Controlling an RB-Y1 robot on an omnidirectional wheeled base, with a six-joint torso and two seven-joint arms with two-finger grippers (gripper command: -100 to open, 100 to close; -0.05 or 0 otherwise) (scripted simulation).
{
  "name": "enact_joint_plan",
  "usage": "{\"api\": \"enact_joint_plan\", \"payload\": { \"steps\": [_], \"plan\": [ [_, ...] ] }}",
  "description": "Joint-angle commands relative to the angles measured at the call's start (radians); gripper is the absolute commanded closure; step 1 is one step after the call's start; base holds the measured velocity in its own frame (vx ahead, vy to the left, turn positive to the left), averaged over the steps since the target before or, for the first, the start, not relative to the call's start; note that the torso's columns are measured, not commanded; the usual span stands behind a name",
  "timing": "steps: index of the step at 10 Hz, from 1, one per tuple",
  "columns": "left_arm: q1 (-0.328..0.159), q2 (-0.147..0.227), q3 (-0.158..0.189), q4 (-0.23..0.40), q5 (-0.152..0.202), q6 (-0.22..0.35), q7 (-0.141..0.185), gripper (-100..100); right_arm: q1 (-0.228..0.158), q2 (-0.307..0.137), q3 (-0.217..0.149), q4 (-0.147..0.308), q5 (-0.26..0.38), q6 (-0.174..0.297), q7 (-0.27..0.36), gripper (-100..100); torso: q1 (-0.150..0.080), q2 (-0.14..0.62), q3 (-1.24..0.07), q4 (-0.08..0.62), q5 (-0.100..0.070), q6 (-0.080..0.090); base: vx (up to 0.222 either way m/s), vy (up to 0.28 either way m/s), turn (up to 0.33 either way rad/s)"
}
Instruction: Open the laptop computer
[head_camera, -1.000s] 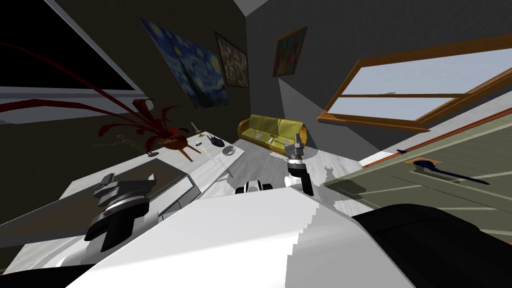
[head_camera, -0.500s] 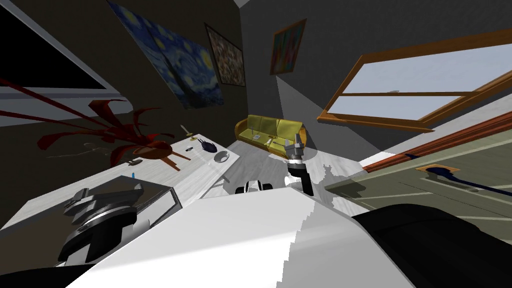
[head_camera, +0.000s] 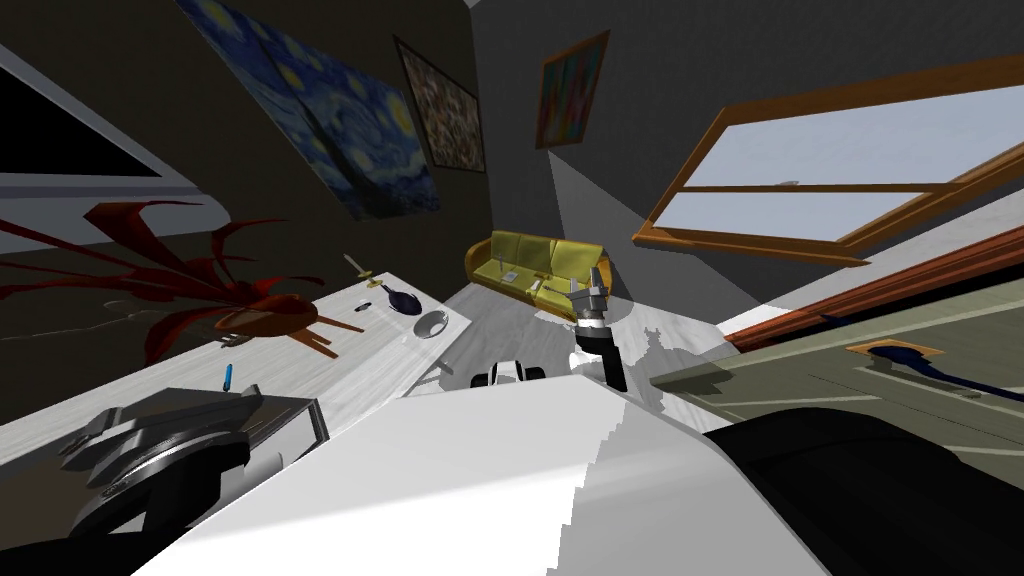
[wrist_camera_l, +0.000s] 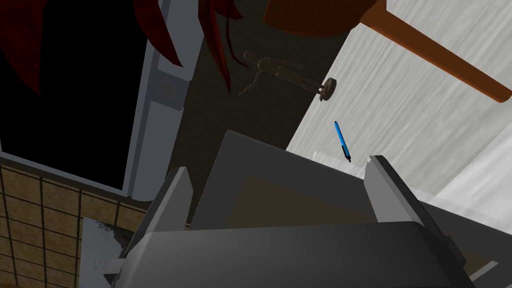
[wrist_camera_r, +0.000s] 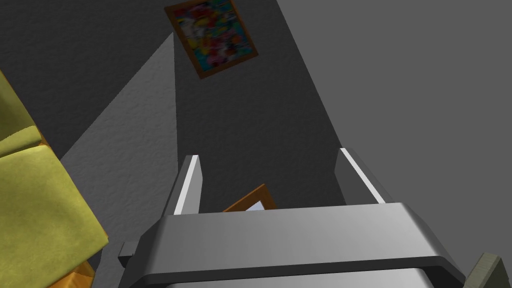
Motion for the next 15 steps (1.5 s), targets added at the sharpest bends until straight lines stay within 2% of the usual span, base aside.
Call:
{"api": "enact_joint_plan", "payload": {
  "steps": [1,2,3,4,5,6,7,9,10,12,13,15],
  "plan": [
    [0.047,0.016,0.009,-0.015,0.018,-0.004,0.029,-100,0.000,0.000,0.000,0.000,0.000,0.000,0.000,0,0.004,-0.002,-0.001,0.000,0.001,0.000,0.122,0.092,0.004],
    [0.036,0.012,0.007,-0.011,0.014,-0.004,0.021,-100,0.000,0.000,0.000,0.000,0.000,0.000,0.000,0,0.005,-0.005,-0.002,-0.001,0.002,0.000,0.055,0.048,-0.001],
    [0.005,0.002,0.001,-0.002,0.002,0.000,0.003,100,0.000,0.000,0.000,0.000,0.000,0.000,0.000,0,-0.001,-0.002,-0.001,-0.001,0.000,0.000,-0.059,-0.023,0.011],
    [0.016,0.013,0.009,-0.008,0.007,-0.002,0.014,100,0.000,0.000,0.000,0.000,0.000,0.000,0.000,0,-0.006,0.002,0.003,0.000,0.003,0.002,-0.037,-0.013,-0.005],
    [-0.037,-0.002,0.023,0.041,-0.010,-0.053,-0.012,100,0.000,0.000,0.000,0.000,0.000,0.000,0.000,0,-0.003,0.000,0.002,-0.001,0.003,0.000,0.000,-0.016,0.147],
    [-0.037,-0.002,0.023,0.041,-0.010,-0.076,-0.012,100,0.000,0.000,0.000,0.000,0.000,0.000,0.000,0,0.000,-0.003,0.000,-0.001,0.003,-0.003,0.003,-0.027,0.133],
    [-0.086,-0.018,0.037,0.084,-0.026,-0.107,-0.034,100,0.000,0.000,0.000,0.000,0.000,0.000,0.000,0,0.001,-0.002,-0.001,-0.001,0.002,-0.003,0.004,-0.033,0.187],
    [-0.086,-0.018,0.037,0.091,-0.026,-0.163,-0.034,100,0.000,0.000,0.000,0.000,0.000,0.000,0.000,0,0.003,0.000,0.001,-0.001,0.003,-0.004,0.002,-0.023,0.054],
    [-0.134,-0.034,0.052,0.136,-0.042,-0.199,-0.057,100,0.000,0.000,0.000,0.000,0.000,0.000,0.000,0,0.003,-0.001,0.000,-0.001,0.002,-0.001,-0.008,-0.015,0.148],
    [-0.136,-0.034,0.052,0.140,-0.042,-0.243,-0.057,100,0.000,0.000,0.000,0.000,0.000,0.000,0.000,0,0.004,-0.002,0.000,-0.001,0.003,-0.003,-0.003,-0.016,0.060],
    [-0.184,-0.050,0.066,0.184,-0.059,-0.281,-0.080,100,0.000,0.000,0.000,0.000,0.000,0.000,0.000,0,0.004,-0.002,-0.001,-0.001,0.003,-0.002,-0.004,-0.013,0.177],
    [-0.186,-0.050,0.066,0.189,-0.059,-0.323,-0.080,100,0.000,0.000,0.000,0.000,0.000,0.000,0.000,0,0.004,-0.001,0.000,-0.001,0.003,-0.004,-0.001,-0.016,0.054]
  ]
}}
